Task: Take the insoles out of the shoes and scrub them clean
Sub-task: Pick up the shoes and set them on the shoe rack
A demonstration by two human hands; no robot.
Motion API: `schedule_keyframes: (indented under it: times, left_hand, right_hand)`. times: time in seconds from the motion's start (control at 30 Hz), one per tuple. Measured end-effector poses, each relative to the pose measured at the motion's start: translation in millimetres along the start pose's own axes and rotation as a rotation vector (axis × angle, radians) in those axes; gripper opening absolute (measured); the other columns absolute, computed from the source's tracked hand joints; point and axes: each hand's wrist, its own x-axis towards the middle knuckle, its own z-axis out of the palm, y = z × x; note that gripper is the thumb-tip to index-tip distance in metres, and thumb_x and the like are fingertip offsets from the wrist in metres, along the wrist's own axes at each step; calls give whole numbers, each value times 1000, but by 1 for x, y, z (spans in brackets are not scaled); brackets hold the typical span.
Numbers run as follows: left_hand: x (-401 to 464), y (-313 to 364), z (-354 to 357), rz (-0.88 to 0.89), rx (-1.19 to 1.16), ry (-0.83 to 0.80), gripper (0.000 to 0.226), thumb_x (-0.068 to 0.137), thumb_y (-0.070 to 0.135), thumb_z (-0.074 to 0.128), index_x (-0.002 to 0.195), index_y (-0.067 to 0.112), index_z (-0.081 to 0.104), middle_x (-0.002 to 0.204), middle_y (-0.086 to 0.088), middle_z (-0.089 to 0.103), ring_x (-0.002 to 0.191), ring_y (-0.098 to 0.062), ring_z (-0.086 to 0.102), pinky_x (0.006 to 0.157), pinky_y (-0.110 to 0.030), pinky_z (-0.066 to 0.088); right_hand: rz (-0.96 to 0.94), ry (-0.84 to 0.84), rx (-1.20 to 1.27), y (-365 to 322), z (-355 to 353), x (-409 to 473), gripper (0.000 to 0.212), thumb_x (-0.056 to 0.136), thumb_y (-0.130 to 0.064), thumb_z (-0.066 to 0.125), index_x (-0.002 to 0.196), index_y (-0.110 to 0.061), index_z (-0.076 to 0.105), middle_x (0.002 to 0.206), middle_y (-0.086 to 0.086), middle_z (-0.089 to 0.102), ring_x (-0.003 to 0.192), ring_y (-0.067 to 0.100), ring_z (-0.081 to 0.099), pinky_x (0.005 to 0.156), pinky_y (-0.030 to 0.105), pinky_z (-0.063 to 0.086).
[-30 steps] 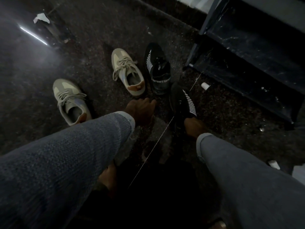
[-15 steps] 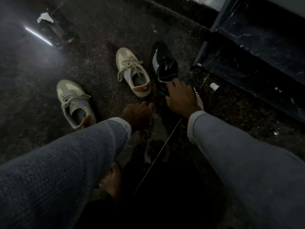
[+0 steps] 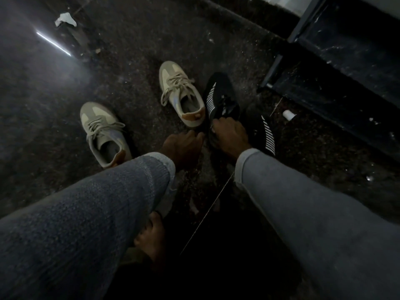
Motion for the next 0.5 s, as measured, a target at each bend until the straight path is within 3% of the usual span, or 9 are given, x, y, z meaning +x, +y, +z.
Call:
schedule_keyframes:
  times: [0.2, 0.3, 0.4, 0.5]
  left_hand:
    - [-8, 19, -5, 51, -21, 1, 43, 93, 31, 46, 130, 9, 41, 125, -14, 52, 110, -36, 57, 85, -45, 49]
    - [-15, 41, 0, 46, -42, -39, 47, 93, 32, 48, 133, 10, 38, 129, -13, 50, 111, -34, 57, 87, -45, 50]
    - [-17, 71, 15, 15, -103, -53, 47, 95, 34, 46, 134, 11, 37, 131, -13, 50, 114, -33, 56, 87, -45, 49]
    - [-16, 93, 26, -10, -122, -84, 42, 96, 35, 46, 130, 11, 39, 129, -11, 53, 115, -32, 55, 85, -44, 46]
  right_hand:
    - [17, -131, 293, -22, 22, -61, 29, 94, -27, 51, 118, -14, 60, 116, 10, 60, 107, 34, 58, 81, 40, 51]
    - [-68, -156, 442, -11, 12, -89, 39, 90, -29, 57, 126, -15, 58, 124, 12, 60, 111, 34, 57, 88, 42, 50]
    - [-29, 53, 486, 13, 13, -116, 33, 87, -34, 61, 110, -11, 65, 111, 13, 61, 103, 33, 58, 86, 42, 49]
    - [204, 222, 404, 40, 28, -133, 32, 86, -40, 61, 99, -12, 65, 103, 11, 60, 98, 31, 57, 81, 41, 49]
